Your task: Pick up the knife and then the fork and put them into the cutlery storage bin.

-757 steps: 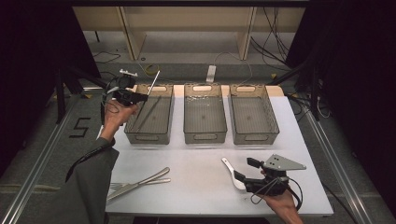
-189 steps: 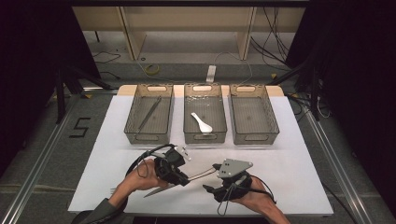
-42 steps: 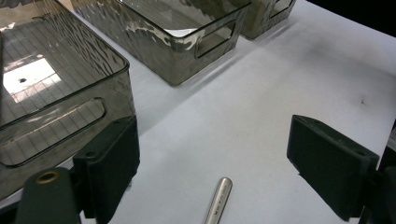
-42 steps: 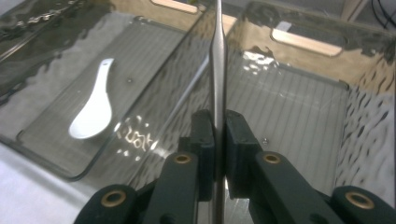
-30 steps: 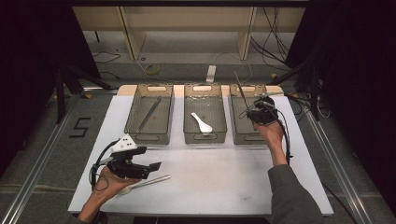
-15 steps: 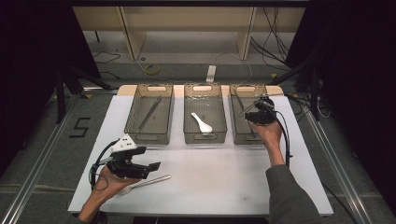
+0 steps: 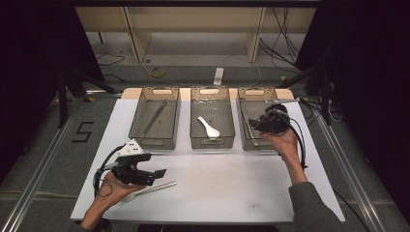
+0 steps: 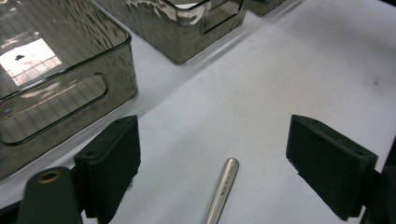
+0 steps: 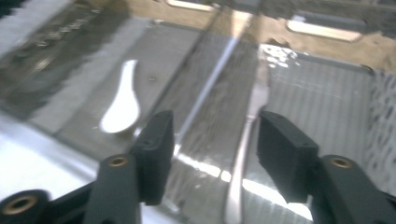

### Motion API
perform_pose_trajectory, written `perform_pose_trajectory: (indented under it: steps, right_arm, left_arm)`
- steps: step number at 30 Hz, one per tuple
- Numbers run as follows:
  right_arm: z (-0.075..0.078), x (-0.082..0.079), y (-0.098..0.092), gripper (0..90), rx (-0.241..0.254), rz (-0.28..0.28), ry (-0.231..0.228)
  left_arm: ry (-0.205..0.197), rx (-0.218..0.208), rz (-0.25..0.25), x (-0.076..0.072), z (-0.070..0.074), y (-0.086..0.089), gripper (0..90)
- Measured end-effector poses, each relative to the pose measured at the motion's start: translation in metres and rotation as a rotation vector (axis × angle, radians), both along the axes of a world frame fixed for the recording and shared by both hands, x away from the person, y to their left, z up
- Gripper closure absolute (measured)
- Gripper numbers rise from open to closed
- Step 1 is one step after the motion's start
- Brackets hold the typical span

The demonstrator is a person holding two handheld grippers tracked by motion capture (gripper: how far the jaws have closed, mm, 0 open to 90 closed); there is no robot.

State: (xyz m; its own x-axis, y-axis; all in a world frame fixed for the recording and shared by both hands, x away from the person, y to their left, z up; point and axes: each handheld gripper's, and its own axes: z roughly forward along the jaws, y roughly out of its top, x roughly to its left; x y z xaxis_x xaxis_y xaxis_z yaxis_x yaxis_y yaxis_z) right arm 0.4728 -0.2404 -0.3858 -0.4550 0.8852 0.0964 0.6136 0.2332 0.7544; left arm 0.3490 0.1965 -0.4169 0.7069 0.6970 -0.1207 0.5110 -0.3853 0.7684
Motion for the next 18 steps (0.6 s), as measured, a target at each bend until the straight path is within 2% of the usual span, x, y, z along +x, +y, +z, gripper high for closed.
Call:
perform_pose_trajectory:
  steps: [3,11,16,18]
  right_arm:
    - [0.003,-0.013,0.004,38.5,0.011,0.045,-0.015]
    - [0.002,-0.053,0.014,32.4,0.042,0.152,-0.052]
    - [-0.007,-0.075,0.018,30.9,0.031,0.198,-0.064]
    - [-0.011,-0.080,0.019,30.4,0.030,0.209,-0.066]
  left_arm:
    - [0.017,0.017,-0.001,0.001,-0.001,-0.001,18.0]
    - [0.063,0.137,-0.017,0.000,-0.003,-0.009,19.5]
    - [0.094,0.165,-0.027,0.002,-0.005,-0.010,21.7]
    - [0.094,0.175,-0.031,0.001,-0.006,-0.010,23.8]
